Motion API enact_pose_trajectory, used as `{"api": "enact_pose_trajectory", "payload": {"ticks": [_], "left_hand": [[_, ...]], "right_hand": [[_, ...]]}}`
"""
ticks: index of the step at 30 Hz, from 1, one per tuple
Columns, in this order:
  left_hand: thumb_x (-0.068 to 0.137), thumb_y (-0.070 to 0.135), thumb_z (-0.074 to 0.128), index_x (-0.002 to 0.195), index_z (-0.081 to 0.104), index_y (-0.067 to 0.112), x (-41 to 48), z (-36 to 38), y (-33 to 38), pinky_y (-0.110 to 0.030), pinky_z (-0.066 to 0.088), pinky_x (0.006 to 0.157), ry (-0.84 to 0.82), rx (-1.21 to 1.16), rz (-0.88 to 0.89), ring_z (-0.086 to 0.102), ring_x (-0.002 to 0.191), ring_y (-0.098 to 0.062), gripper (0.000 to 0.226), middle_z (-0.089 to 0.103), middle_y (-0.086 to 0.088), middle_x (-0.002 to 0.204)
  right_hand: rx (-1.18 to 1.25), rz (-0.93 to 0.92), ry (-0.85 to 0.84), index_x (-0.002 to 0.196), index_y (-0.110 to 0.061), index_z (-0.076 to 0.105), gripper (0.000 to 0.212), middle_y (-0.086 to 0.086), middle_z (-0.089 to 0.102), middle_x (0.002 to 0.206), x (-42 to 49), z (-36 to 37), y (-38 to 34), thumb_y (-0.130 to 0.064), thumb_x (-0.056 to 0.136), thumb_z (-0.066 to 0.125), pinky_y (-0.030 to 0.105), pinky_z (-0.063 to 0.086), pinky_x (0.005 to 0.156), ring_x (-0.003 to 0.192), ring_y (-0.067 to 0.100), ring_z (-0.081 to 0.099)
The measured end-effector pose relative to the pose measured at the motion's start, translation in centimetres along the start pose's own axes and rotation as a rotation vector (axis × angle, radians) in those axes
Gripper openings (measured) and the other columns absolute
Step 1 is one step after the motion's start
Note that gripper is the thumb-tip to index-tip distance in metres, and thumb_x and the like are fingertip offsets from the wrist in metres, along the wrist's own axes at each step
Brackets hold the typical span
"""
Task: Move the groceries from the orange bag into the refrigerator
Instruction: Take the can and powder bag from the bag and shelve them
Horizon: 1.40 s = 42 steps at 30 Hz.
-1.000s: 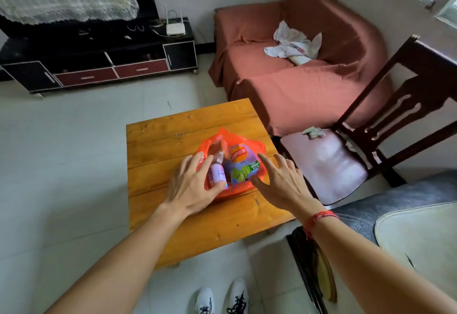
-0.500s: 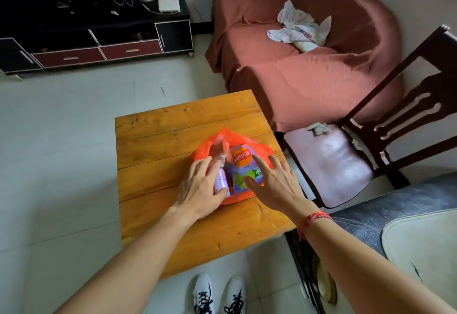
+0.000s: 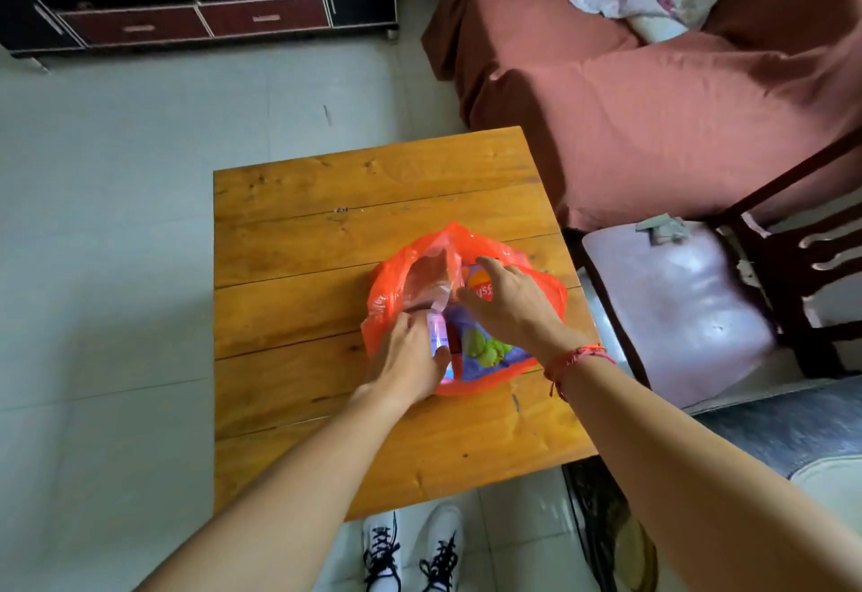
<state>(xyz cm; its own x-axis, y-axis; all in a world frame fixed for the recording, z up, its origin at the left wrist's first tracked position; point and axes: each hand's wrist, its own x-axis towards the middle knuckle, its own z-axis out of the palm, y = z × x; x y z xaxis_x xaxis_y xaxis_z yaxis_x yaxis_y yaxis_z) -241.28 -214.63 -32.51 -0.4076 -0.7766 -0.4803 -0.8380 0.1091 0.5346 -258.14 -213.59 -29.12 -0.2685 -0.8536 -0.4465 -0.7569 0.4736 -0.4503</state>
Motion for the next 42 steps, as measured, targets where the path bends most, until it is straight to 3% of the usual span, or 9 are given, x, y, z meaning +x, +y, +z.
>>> {"api": "enact_pose_trajectory", "payload": {"ticks": [7, 10, 14, 19, 23, 27, 32, 38, 42], "left_hand": [[0.087, 0.040, 0.067, 0.122, 0.058, 0.003, 3.4, 1.8, -1.2, -0.037, 0.046, 0.091, 0.018, -0.117, -0.324, 0.058, 0.117, -0.038, 0.052, 0.064, -0.020, 0.124], [0.086, 0.041, 0.068, 0.118, 0.063, 0.005, 4.5, 2.7, -1.6, -0.035, 0.048, 0.085, 0.018, -0.200, -0.392, 0.063, 0.111, -0.036, 0.049, 0.068, -0.019, 0.118], [0.081, 0.041, 0.071, 0.121, 0.063, 0.004, 5.4, 3.8, -1.5, -0.033, 0.048, 0.086, 0.000, -0.291, -0.434, 0.062, 0.111, -0.035, 0.054, 0.068, -0.018, 0.119], [0.074, 0.054, 0.071, 0.125, 0.062, 0.010, 5.7, 4.2, -1.4, -0.032, 0.046, 0.091, -0.058, -0.302, -0.427, 0.060, 0.115, -0.031, 0.068, 0.066, -0.014, 0.125], [0.057, 0.061, 0.059, 0.123, 0.060, 0.021, 6.1, 5.0, -1.7, -0.036, 0.048, 0.095, -0.074, -0.272, -0.357, 0.061, 0.112, -0.028, 0.077, 0.065, -0.006, 0.124], [0.079, 0.042, 0.069, 0.133, 0.054, 0.014, 5.8, 5.1, -1.7, -0.034, 0.045, 0.099, -0.055, -0.266, -0.325, 0.057, 0.119, -0.030, 0.062, 0.062, -0.010, 0.129], [0.086, 0.035, 0.067, 0.143, 0.039, 0.012, 5.1, 5.4, -1.5, -0.036, 0.036, 0.108, -0.089, -0.270, -0.287, 0.048, 0.132, -0.029, 0.067, 0.050, -0.012, 0.145], [0.084, 0.029, 0.072, 0.138, 0.043, 0.009, 3.7, 4.5, -0.7, -0.028, 0.036, 0.098, -0.017, -0.209, -0.263, 0.051, 0.128, -0.027, 0.065, 0.054, -0.012, 0.140], [0.073, 0.033, 0.080, 0.124, 0.053, 0.004, 2.3, 2.9, 0.4, -0.035, 0.048, 0.087, 0.049, -0.220, -0.290, 0.061, 0.113, -0.033, 0.063, 0.064, -0.014, 0.123]], "right_hand": [[0.010, 0.012, -0.008, 0.139, -0.007, 0.045, 0.056, 0.023, 0.064, 0.126, 5.7, 2.9, 0.1, -0.043, 0.097, 0.052, 0.045, 0.045, 0.091, 0.120, 0.044, 0.054], [0.028, 0.100, -0.037, 0.123, -0.007, 0.052, 0.053, 0.025, 0.065, 0.117, 7.8, 4.1, 0.5, -0.051, 0.093, 0.049, 0.043, 0.045, 0.078, 0.112, 0.045, 0.057], [0.052, 0.164, -0.051, 0.116, -0.007, 0.055, 0.056, 0.025, 0.064, 0.119, 9.7, 4.9, 0.7, -0.056, 0.091, 0.052, 0.038, 0.042, 0.076, 0.108, 0.043, 0.060], [0.060, 0.185, -0.031, 0.115, -0.004, 0.059, 0.058, 0.023, 0.065, 0.121, 11.1, 5.8, 0.5, -0.056, 0.088, 0.061, 0.035, 0.041, 0.078, 0.113, 0.040, 0.059], [0.084, 0.181, 0.058, 0.107, -0.003, 0.063, 0.053, 0.023, 0.067, 0.114, 11.4, 6.1, 0.3, -0.052, 0.087, 0.065, 0.038, 0.045, 0.078, 0.109, 0.041, 0.061], [0.087, 0.168, 0.137, 0.098, -0.007, 0.065, 0.045, 0.020, 0.070, 0.100, 11.0, 6.0, 0.5, -0.048, 0.081, 0.067, 0.033, 0.038, 0.063, 0.097, 0.040, 0.064], [0.106, 0.143, 0.210, 0.121, -0.012, 0.065, 0.046, 0.016, 0.068, 0.118, 9.8, 5.0, 0.0, -0.042, 0.086, 0.064, 0.039, 0.050, 0.084, 0.112, 0.039, 0.060], [0.298, 0.254, 0.295, 0.126, -0.017, 0.065, 0.048, 0.013, 0.071, 0.116, 7.3, 2.8, 0.0, -0.046, 0.087, 0.066, 0.038, 0.052, 0.093, 0.113, 0.034, 0.063], [0.456, 0.332, 0.284, 0.126, -0.018, 0.064, 0.058, 0.009, 0.070, 0.107, 4.5, 0.2, -0.4, -0.036, 0.074, 0.079, 0.042, 0.058, 0.088, 0.104, 0.029, 0.067]]}}
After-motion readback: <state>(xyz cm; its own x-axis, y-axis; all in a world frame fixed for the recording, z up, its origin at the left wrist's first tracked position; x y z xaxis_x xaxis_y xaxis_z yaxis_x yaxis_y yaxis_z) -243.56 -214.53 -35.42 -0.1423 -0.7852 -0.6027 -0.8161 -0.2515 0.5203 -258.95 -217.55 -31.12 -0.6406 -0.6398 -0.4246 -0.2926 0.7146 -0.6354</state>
